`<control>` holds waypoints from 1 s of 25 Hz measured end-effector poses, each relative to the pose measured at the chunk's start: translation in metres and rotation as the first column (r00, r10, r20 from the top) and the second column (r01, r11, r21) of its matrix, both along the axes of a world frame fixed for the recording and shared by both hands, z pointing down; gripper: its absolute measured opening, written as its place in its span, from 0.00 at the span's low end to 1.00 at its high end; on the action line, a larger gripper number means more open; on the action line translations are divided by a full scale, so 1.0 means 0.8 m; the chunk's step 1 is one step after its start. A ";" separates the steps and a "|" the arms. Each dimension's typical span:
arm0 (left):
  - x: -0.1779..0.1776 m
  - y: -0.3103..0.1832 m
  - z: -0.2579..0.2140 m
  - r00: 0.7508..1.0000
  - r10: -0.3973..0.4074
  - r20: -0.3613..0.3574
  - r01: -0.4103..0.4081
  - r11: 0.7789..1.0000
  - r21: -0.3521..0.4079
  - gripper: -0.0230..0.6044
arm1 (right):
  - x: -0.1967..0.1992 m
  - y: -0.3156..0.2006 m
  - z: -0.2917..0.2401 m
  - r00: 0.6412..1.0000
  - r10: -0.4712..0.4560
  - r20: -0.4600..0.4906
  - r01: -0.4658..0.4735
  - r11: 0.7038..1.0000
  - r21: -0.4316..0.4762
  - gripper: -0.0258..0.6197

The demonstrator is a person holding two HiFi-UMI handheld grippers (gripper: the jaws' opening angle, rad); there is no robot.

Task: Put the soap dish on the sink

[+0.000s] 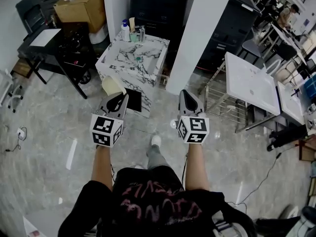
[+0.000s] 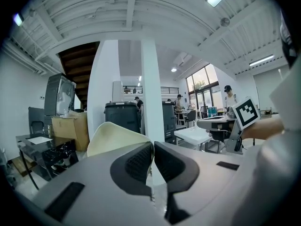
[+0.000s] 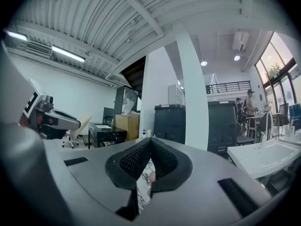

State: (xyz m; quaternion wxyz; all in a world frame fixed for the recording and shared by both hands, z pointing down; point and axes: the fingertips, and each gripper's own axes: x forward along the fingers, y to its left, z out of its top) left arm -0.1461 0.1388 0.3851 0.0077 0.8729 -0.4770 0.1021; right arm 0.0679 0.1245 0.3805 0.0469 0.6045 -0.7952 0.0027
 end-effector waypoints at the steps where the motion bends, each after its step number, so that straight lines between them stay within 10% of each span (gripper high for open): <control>1: 0.002 -0.005 0.002 1.000 0.004 0.000 -0.004 1.000 -0.004 0.09 | 0.002 -0.005 0.002 1.000 0.001 0.001 -0.001 1.000 -0.003 0.06; 25: 0.047 -0.282 0.063 0.998 -0.011 0.057 0.017 0.993 -0.119 0.09 | 0.049 -0.292 0.053 1.000 -0.015 0.021 0.016 0.999 -0.045 0.06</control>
